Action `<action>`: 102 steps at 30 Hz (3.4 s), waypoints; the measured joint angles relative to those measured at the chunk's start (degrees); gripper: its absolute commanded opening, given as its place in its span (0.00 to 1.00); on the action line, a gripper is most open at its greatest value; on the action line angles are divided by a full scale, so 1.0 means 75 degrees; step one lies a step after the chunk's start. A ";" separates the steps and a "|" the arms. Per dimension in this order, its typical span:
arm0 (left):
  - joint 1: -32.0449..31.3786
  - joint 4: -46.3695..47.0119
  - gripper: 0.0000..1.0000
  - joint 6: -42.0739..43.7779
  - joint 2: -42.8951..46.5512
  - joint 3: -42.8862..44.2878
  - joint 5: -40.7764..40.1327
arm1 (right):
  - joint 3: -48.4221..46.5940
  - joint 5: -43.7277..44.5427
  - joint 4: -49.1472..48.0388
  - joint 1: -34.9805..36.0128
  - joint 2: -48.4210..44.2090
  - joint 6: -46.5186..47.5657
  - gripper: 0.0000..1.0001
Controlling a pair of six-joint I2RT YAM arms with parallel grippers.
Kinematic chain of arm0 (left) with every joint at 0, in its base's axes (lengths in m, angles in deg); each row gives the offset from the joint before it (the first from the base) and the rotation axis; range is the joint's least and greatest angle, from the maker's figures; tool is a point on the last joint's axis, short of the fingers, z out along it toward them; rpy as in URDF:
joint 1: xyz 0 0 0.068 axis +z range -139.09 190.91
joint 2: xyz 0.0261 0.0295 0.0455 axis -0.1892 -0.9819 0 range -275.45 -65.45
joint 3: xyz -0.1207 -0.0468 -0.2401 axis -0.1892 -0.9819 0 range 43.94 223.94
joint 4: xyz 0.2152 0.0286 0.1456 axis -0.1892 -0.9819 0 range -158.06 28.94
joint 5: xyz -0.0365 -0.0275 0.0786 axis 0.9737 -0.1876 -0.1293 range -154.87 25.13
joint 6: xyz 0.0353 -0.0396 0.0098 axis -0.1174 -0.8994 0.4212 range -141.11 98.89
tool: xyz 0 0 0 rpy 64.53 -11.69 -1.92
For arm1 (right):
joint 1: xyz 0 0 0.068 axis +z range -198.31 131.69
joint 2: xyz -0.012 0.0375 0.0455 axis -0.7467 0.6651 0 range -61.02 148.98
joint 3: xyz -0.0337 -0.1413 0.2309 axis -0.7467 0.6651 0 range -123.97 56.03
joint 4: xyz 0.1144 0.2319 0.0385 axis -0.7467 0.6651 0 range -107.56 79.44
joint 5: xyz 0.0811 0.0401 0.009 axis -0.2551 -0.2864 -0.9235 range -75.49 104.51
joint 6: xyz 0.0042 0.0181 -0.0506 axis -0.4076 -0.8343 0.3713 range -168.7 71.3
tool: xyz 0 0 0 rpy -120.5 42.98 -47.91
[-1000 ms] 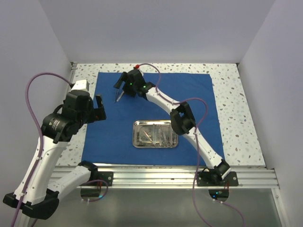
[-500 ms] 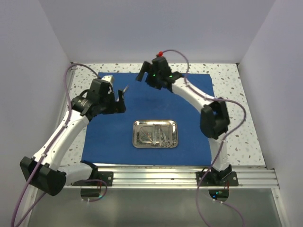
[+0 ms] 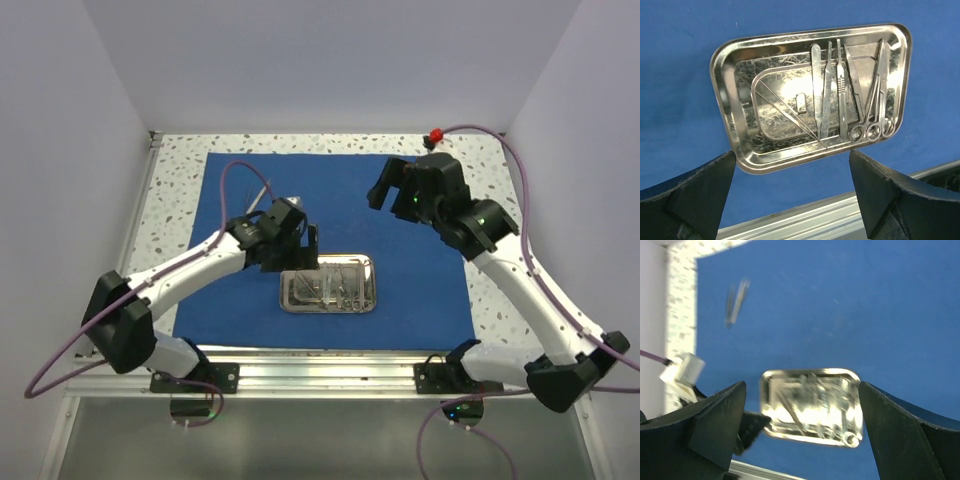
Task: Open and lay out the surgical kit
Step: Pick up the medical item from the container, then place the medical item in the surgical kit.
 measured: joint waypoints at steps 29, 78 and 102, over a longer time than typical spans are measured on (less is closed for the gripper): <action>-0.1862 -0.1169 0.56 -0.4159 -0.3386 0.1478 -0.1749 | 0.1186 -0.0679 0.2428 -0.0032 -0.2416 0.1338 0.98; 0.2836 0.0312 0.14 0.3229 -0.6196 0.5557 -0.2987 | 0.1775 -0.0458 0.1964 0.0160 -0.1221 0.0647 0.98; 0.1478 0.3214 0.99 0.2241 -0.0111 0.0154 -0.0679 | 0.2984 -0.0676 0.1189 0.0160 -0.1110 0.0685 0.98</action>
